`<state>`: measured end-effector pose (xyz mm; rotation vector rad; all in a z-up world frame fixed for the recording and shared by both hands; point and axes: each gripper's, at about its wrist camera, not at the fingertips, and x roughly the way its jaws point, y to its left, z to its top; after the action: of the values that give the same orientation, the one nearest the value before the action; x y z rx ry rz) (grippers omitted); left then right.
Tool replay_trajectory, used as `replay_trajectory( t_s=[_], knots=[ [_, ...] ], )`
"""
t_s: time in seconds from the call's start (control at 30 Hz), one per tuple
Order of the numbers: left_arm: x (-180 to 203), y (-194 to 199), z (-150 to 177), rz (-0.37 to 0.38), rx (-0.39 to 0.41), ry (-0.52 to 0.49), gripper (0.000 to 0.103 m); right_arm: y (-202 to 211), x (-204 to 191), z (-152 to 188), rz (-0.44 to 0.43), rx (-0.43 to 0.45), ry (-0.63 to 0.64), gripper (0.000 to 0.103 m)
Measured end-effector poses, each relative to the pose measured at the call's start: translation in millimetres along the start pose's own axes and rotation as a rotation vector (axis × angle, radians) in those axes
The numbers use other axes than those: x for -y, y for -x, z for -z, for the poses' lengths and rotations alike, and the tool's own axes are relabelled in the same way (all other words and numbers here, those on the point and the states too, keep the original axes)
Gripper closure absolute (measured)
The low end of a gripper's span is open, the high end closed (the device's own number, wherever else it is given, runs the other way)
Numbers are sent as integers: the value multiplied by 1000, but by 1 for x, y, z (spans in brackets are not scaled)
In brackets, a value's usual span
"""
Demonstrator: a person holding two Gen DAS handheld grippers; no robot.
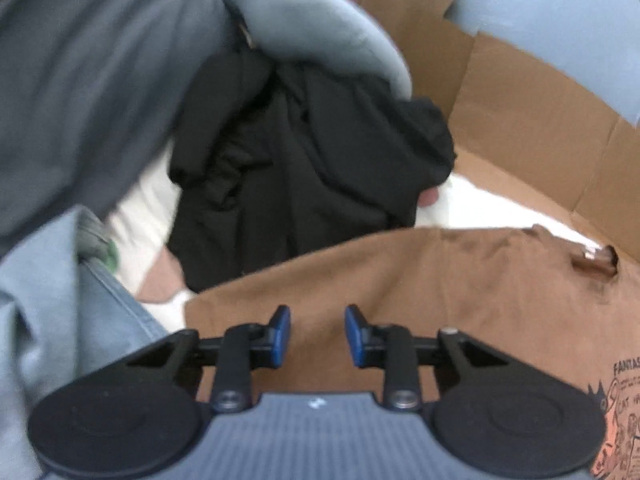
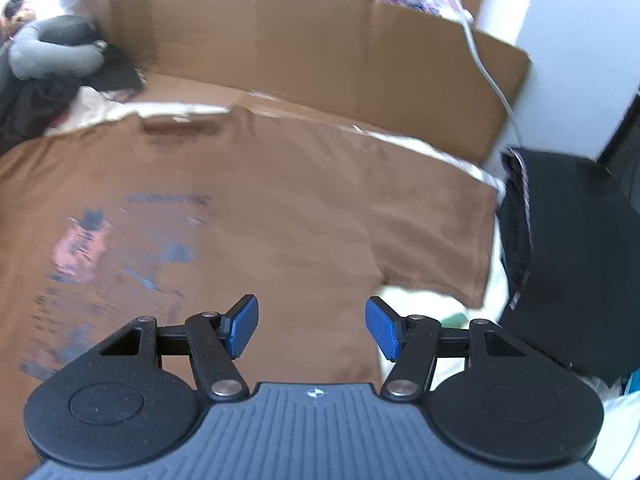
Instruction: Fold clothes
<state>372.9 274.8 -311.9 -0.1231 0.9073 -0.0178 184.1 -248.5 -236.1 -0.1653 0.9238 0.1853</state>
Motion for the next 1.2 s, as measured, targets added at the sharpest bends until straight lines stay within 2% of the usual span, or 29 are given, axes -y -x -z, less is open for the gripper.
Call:
replay_trajectory(
  t_s=[0.07,0.17,0.27,0.37,0.47,0.57,0.63,0.7,0.77,0.83,0.87,0.93,1.03,1.2],
  knots=[
    [-12,-19,-2,24,-49,62,71,10,-11,-4,-14,-14,-7,37],
    [-28,-27,-5,42,-35,134,71,32,-22,-7,-20,-72,-53,37],
    [-32,-28,-9,-12,-14,125,73,62,-32,-14,-51,-97,-90,37],
    [-41,-28,-11,-68,6,152,72,93,-39,-24,-67,-69,-96,37],
    [-50,-30,-11,-83,5,159,63,114,-43,-30,-60,-50,-113,37],
    [-57,-29,-11,-82,18,173,63,126,-43,-31,-42,-59,-151,37],
    [-64,-24,-13,-119,42,205,57,128,-46,-33,-28,-77,-179,37],
    [-71,-19,-16,-152,59,226,56,131,-51,-34,-37,-83,-203,37],
    [-77,-11,-17,-125,69,269,56,130,-60,-35,-73,-83,-187,37],
    [-71,4,-15,-101,81,270,48,129,-68,-35,-81,-88,-134,37],
    [-64,10,-13,-109,88,247,36,129,-72,-35,-85,-91,-107,37],
    [-47,23,-5,-118,101,201,28,127,-73,-34,-92,-109,-100,37],
    [-26,33,4,-68,81,175,28,120,-67,-33,-91,-152,-128,37],
    [24,32,13,14,26,60,25,108,-60,-22,-12,-243,-132,37]
  ],
)
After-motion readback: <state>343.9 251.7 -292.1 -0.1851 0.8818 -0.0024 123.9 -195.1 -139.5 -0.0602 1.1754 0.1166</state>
